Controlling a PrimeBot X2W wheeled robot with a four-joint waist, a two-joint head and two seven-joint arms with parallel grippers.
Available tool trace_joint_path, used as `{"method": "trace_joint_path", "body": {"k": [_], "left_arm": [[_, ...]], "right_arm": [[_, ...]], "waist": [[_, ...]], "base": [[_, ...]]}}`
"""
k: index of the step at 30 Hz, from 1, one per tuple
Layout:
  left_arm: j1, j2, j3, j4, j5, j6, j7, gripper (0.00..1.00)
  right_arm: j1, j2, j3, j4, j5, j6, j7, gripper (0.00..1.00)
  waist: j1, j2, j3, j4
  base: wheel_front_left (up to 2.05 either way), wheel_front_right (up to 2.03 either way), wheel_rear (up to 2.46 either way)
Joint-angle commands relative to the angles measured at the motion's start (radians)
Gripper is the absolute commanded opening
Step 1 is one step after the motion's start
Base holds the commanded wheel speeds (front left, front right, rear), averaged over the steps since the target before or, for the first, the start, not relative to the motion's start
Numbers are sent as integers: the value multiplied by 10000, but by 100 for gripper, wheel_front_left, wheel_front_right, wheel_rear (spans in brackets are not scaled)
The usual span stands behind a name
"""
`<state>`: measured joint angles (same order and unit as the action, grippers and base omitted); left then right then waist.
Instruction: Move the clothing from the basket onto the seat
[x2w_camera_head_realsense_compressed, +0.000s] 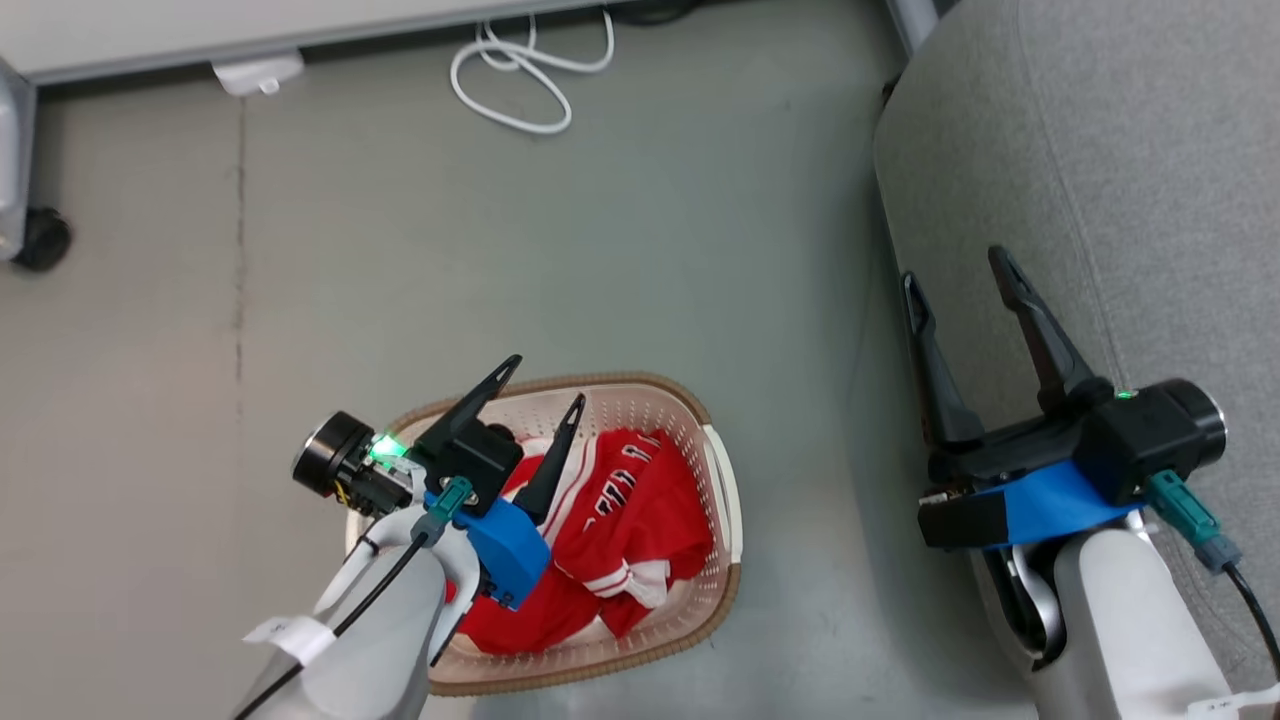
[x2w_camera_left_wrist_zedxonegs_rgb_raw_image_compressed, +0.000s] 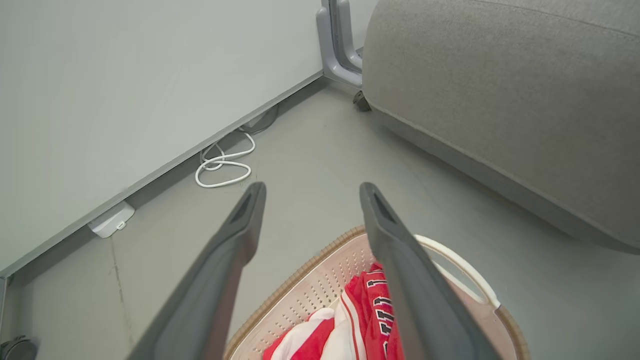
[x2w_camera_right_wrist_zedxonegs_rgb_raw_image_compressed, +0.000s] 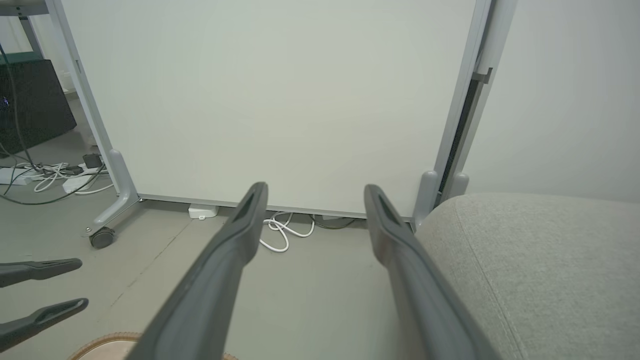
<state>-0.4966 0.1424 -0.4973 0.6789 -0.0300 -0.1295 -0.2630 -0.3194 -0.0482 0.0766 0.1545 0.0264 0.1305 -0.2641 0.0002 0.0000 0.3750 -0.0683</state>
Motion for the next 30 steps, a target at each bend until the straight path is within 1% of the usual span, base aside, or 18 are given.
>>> {"method": "trace_joint_path", "body": {"k": [1,7,13,24,25,30], "left_arm": [[-391,134,-244,188,-98,-7,-29,100],[-1360,379,-1533,1163,-485,-8,-29,100],[-2053,465,-2884,1976,-1035,-9,-28,100],[-3013,315,-5348,3152,-2156,-10,-28,100],[-3155,313,-5757,3291,-2387,-10,-28,100],[-3536,325,-6616,3835,-3112,-10,-28,100]], "right_arm": [[-282,-37,15,-109,-93,5,-7,100],[-777,-37,65,-394,-137,5,-7,100],[-1067,-37,43,-562,-202,5,-7,100],[-1322,-35,-71,-833,-262,5,-7,100],[-1394,-37,-86,-882,-261,5,-7,100],[-1538,-35,-151,-1005,-240,5,-7,100]], "waist": [[-2,0,650,-249],[-2,0,1731,-511],[-2,0,2442,-681],[-2,0,3346,-781],[-2,0,3521,-794],[-2,0,4044,-856]], "base": [[0,0,0],[0,0,0],[0,0,0],[0,0,0],[0,0,0],[0,0,0]]}}
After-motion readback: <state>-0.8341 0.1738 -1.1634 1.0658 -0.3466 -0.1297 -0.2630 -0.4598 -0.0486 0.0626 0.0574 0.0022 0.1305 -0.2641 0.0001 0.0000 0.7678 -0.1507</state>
